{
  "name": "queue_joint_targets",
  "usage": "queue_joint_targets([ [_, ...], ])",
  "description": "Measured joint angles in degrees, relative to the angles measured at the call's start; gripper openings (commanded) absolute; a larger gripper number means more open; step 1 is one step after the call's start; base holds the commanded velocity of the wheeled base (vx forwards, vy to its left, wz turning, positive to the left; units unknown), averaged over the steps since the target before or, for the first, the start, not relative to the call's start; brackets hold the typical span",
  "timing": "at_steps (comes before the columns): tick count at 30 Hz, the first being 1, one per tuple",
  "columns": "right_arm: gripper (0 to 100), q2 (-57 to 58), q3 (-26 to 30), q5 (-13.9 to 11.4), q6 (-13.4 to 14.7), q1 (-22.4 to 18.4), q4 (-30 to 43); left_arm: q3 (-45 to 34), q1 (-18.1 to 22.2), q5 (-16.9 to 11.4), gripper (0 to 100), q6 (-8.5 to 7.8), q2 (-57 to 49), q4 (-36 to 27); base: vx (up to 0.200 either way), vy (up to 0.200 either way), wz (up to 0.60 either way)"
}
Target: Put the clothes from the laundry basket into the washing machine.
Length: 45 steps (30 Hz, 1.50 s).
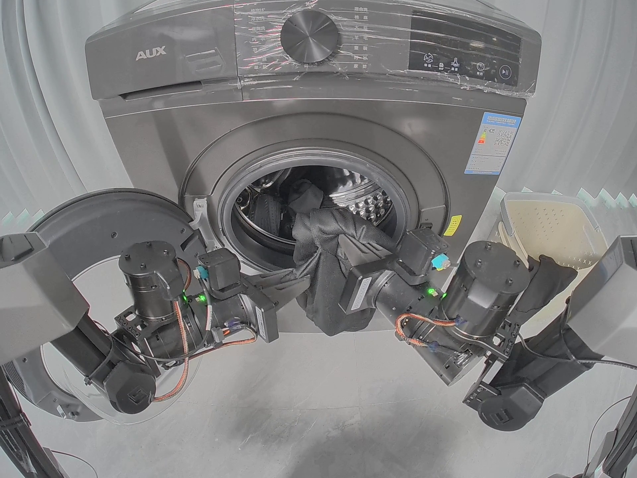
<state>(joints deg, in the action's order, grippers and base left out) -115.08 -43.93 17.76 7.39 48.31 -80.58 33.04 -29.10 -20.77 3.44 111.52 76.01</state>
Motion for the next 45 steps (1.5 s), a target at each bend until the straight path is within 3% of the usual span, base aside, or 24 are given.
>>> queue_joint_targets([
  [14, 0, -0.39, 0.20, -0.02, 0.18, 0.09, -0.09, -3.69, -1.46, -0.05, 0, 0.00, 0.50, 7.55, 0.000, 0.000, 0.00],
  [15, 0, -0.39, 0.20, -0.02, 0.18, 0.11, -0.09, -3.79, -1.55, 0.02, 100, -0.05, 0.61, 7.78, 0.000, 0.000, 0.00],
  [35, 0, -0.50, 0.20, -0.02, 0.18, 0.34, -0.16, -2.06, -2.10, 0.04, 100, 0.04, 3.97, 10.05, 0.000, 0.000, 0.00],
  [36, 0, -0.50, 0.22, -0.02, 0.18, 0.34, -0.18, -2.01, -2.21, 0.04, 0, 0.04, 4.02, 10.05, 0.000, 0.000, 0.00],
  [45, 0, -0.77, 0.20, 0.00, 0.20, 0.37, -0.18, -1.15, -3.34, 0.11, 0, 0.37, 4.35, 10.31, 0.000, 0.000, 0.00],
])
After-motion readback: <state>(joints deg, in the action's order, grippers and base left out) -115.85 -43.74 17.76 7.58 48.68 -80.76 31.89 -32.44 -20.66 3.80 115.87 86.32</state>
